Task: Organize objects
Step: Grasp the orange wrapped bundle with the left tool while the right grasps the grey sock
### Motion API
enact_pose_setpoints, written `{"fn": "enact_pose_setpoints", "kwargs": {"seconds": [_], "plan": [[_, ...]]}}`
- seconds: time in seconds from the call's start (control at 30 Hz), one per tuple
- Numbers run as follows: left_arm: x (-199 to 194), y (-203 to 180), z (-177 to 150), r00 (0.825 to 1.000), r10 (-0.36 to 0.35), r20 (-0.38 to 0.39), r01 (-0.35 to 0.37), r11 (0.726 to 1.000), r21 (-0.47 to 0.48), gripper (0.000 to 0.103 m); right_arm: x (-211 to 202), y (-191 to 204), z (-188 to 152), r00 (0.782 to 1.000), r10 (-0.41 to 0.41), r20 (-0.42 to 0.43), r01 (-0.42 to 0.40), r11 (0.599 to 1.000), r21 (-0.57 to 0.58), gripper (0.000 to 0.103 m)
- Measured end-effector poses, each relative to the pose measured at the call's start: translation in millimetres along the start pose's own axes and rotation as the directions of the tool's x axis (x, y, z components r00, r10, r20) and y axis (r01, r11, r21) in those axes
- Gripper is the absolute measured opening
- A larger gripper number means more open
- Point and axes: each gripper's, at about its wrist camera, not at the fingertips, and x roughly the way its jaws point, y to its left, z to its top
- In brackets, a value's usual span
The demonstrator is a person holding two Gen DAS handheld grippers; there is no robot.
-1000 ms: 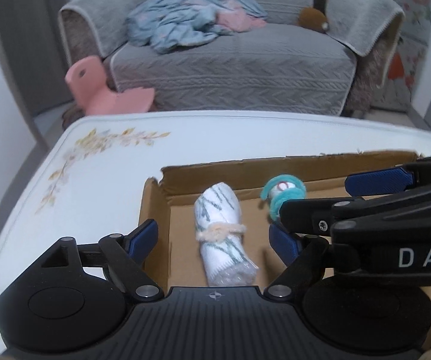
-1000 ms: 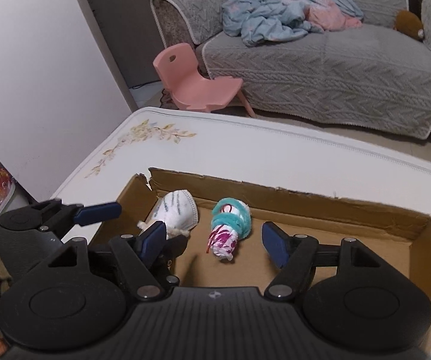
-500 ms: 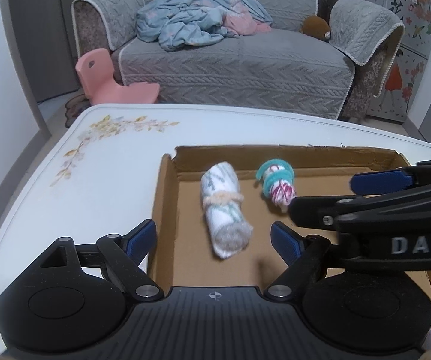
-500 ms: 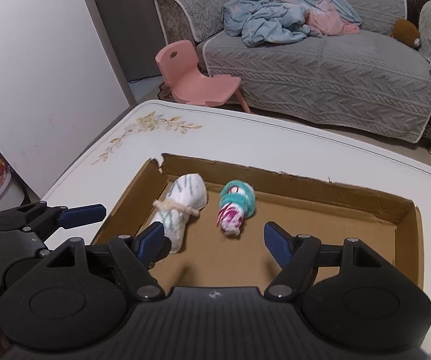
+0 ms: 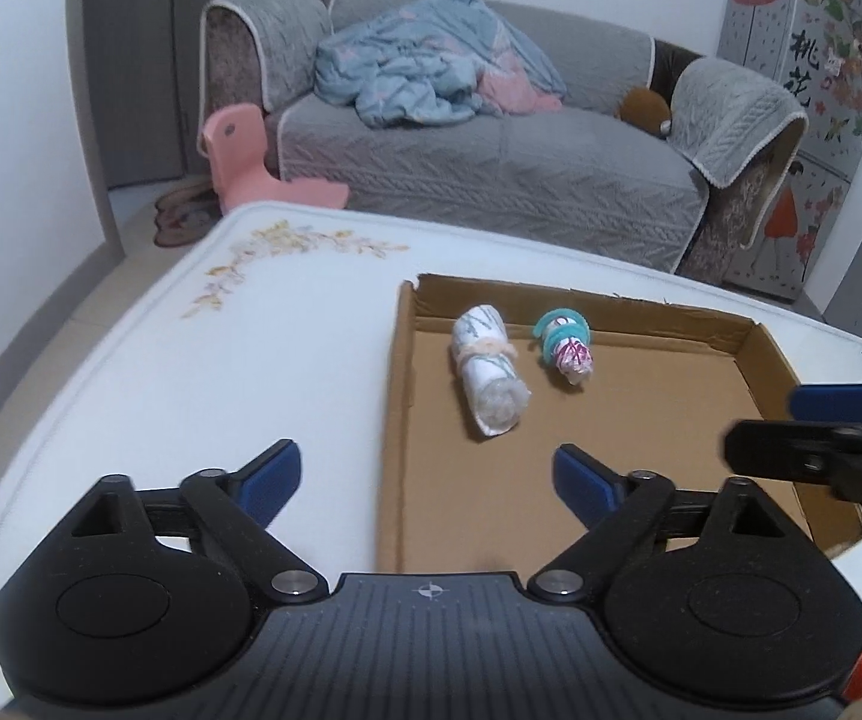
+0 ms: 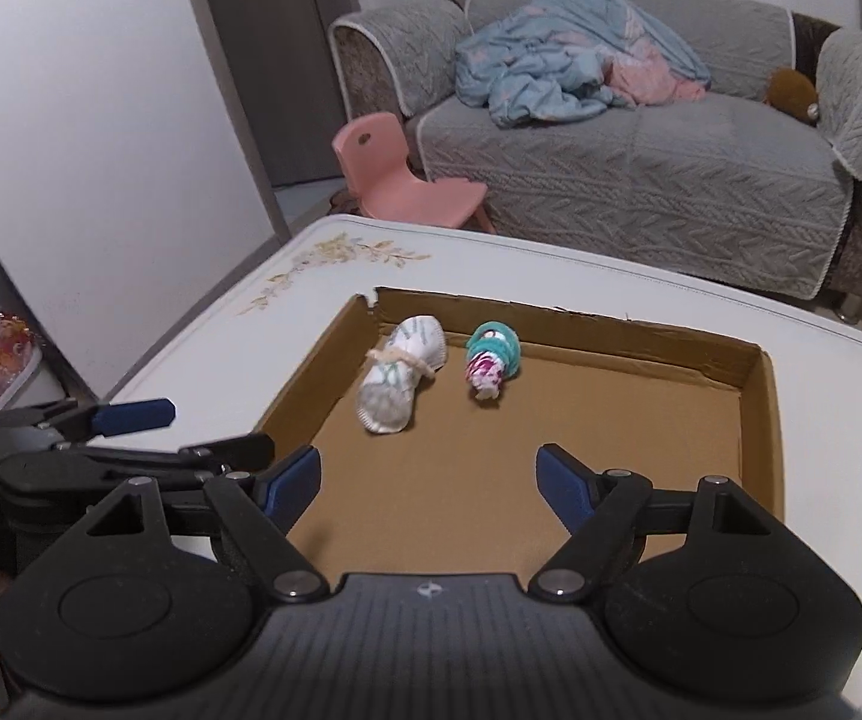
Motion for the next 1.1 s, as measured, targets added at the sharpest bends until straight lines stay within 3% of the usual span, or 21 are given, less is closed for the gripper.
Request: {"fn": "enact_pose_setpoints", "kwargs": {"seconds": [0.33, 0.57, 0.7, 1.0, 1.1], "plan": [[-46, 6, -74, 0.998, -0.06, 0.013, 0.059, 0.995, 0.079, 0.099, -74, -1, -68, 0.997, -0.009, 0.074, 0.008, 1.0, 0.005, 0.082], [-50, -11, -125, 0.993, -0.118, -0.017, 0.119, 0.972, 0.202, 0.103, -97, -22, -134, 0.985, -0.151, 0.082, 0.149, 0.988, 0.031, 0.082], [-44, -20, -142, 0.987, -0.154, -0.038, 0.159, 0.952, 0.263, 0.102, -106, -40, -162, 0.98, -0.182, 0.084, 0.175, 0.982, 0.076, 0.082], [-26, -7, -159, 0.981, -0.187, -0.059, 0.196, 0.947, 0.253, 0.102, -92, -53, -182, 0.98, -0.195, 0.05, 0.192, 0.979, 0.063, 0.081], [-26, -7, -159, 0.983, -0.174, -0.062, 0.185, 0.939, 0.29, 0.103, -86, -53, -183, 0.981, -0.188, 0.046, 0.186, 0.981, 0.047, 0.075]]}}
